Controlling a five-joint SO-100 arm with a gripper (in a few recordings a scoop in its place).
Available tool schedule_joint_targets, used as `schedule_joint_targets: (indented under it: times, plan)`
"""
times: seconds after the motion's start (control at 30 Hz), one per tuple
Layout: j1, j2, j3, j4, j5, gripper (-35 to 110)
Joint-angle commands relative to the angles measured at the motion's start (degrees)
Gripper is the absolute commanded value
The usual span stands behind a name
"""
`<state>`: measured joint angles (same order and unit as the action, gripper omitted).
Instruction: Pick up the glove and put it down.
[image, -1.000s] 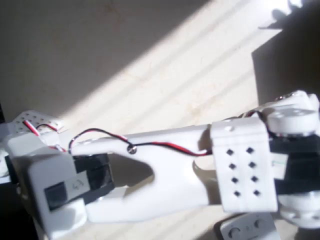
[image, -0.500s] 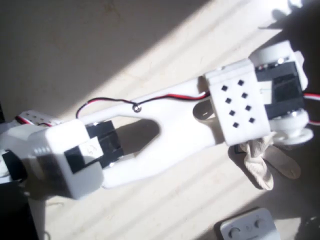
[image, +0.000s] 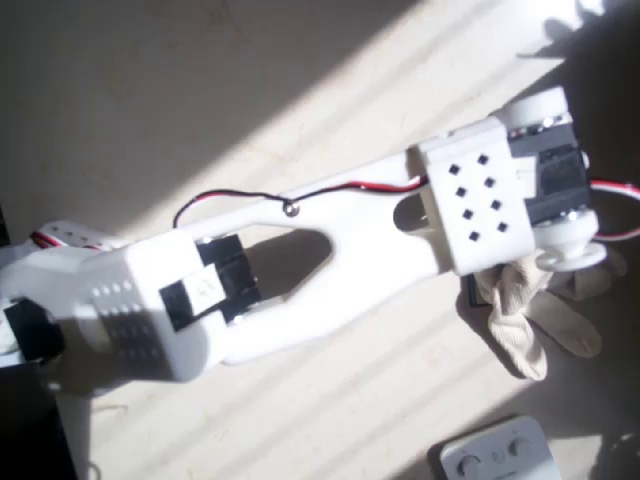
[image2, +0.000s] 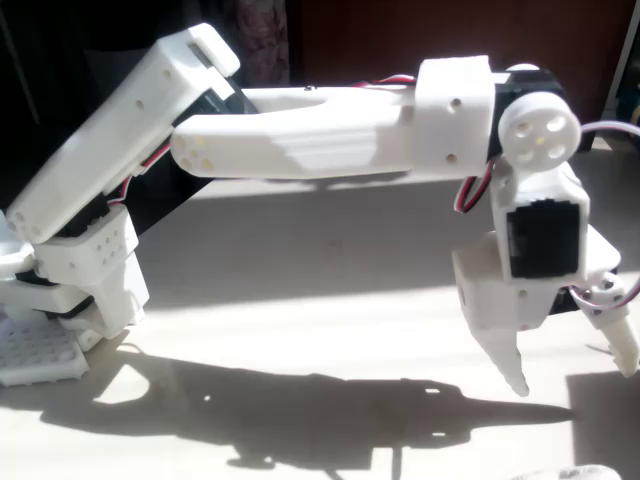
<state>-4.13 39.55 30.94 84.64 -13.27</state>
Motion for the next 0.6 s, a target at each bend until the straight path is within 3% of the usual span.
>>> schedule_joint_targets:
  times: [0.0, 0.17, 0.57]
  plan:
    - [-0.6, 0.5, -1.0, -0.7, -0.3, 17]
    - [-0.3, 0.5, -1.0, -2.6, -0.4, 0]
    - [-0.4, 1.1, -1.0, -3.1, 0.4, 0]
